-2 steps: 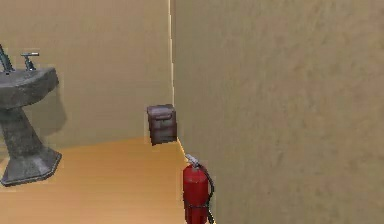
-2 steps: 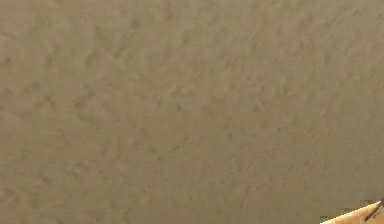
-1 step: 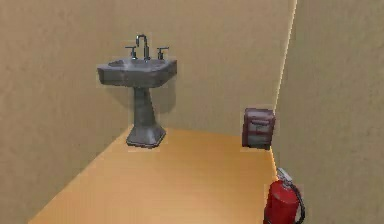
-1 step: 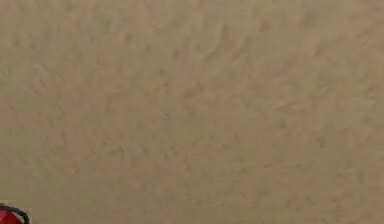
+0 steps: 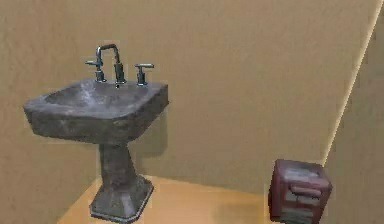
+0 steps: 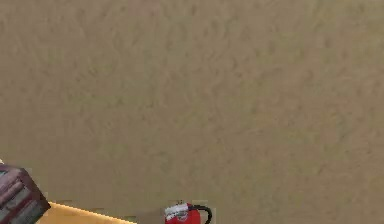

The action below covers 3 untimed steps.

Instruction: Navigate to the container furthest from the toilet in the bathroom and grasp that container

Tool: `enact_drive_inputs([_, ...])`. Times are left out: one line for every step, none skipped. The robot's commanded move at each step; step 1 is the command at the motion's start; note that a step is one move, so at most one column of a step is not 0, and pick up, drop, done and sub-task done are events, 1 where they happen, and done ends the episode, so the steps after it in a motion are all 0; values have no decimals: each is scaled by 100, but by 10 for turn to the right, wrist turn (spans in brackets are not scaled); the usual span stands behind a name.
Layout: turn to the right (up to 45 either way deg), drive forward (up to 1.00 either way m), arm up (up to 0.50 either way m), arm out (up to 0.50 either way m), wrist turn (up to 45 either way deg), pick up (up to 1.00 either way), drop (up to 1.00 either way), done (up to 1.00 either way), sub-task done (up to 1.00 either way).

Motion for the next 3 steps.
enact_drive_inputs([0, 70, 0, 0, 0, 0, 0, 0, 0])
enact_drive_inputs([-270, 0, 0, 0, 0, 0, 0, 0, 0])
enact_drive_inputs([0, 0, 8, 0, 0, 0, 0, 0, 0])
